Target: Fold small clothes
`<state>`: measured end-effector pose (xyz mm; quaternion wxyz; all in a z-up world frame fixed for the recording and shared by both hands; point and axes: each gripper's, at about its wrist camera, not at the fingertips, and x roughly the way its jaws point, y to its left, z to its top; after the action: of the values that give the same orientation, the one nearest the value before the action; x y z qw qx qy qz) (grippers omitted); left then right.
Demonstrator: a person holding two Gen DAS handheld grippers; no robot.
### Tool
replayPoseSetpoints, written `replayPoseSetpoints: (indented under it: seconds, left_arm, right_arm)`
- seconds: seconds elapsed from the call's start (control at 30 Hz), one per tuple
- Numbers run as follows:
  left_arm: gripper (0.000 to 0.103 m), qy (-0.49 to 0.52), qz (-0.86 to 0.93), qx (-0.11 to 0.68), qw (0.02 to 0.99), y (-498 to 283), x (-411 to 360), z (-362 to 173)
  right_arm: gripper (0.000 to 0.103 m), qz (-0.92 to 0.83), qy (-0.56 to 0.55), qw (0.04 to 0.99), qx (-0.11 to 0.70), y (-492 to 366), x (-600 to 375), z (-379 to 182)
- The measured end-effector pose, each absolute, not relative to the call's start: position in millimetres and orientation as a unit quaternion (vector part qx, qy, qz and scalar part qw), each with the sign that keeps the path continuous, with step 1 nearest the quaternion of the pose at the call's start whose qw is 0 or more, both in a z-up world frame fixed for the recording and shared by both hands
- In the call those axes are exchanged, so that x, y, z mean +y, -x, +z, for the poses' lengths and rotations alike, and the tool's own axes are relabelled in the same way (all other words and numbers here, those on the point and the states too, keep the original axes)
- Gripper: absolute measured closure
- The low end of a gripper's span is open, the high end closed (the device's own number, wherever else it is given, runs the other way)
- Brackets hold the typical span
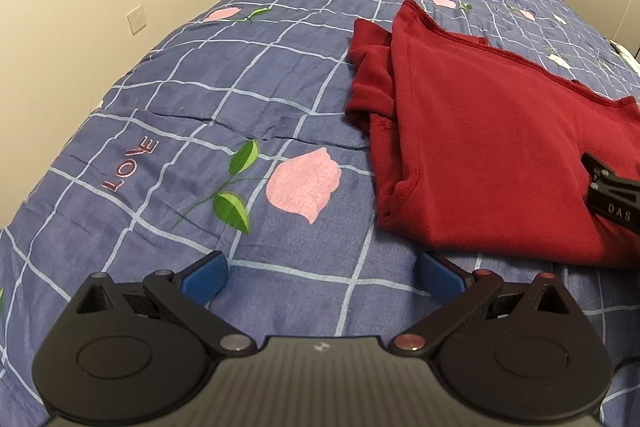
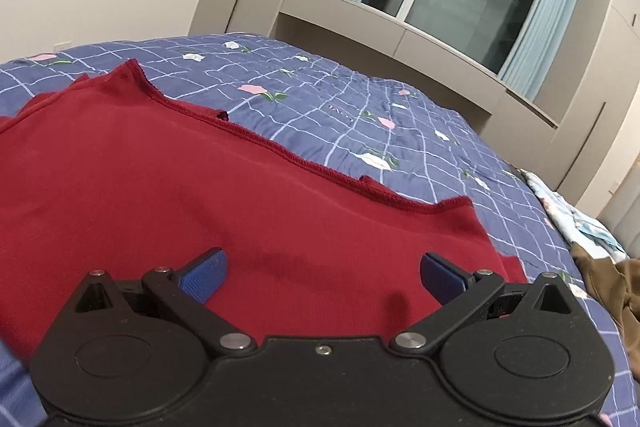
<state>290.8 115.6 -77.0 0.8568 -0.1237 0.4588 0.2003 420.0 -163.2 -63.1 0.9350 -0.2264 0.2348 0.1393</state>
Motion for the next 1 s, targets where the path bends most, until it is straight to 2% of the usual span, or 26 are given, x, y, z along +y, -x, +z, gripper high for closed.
replayPoseSetpoints:
  seconds: [0.23, 0.47, 0.77, 1.0]
  left_arm:
    - [0.0, 0.127, 0.199, 0.463, 0.854, -292, 117, -76]
    - [0.0, 0.144, 0.196, 0.461, 0.853, -292, 122, -73]
    - [0.0, 0.217, 0.161, 0.387, 0.882, -288, 134, -56]
    - [0.0, 0.224, 0.128, 0.382, 0.887, -333, 145, -63]
  right_arm:
    - [0.001, 0.142, 0.249, 0.928, 0.238, -391, -167, -68]
    - [0.001, 0.153, 0.227, 0.926, 0.258, -393, -174, -70]
    - [0.001, 0.15, 0.233, 0.93, 0.241, -388, -174, -72]
    - [0.0, 0.158, 0.212, 0.931, 0.251, -393, -181, -70]
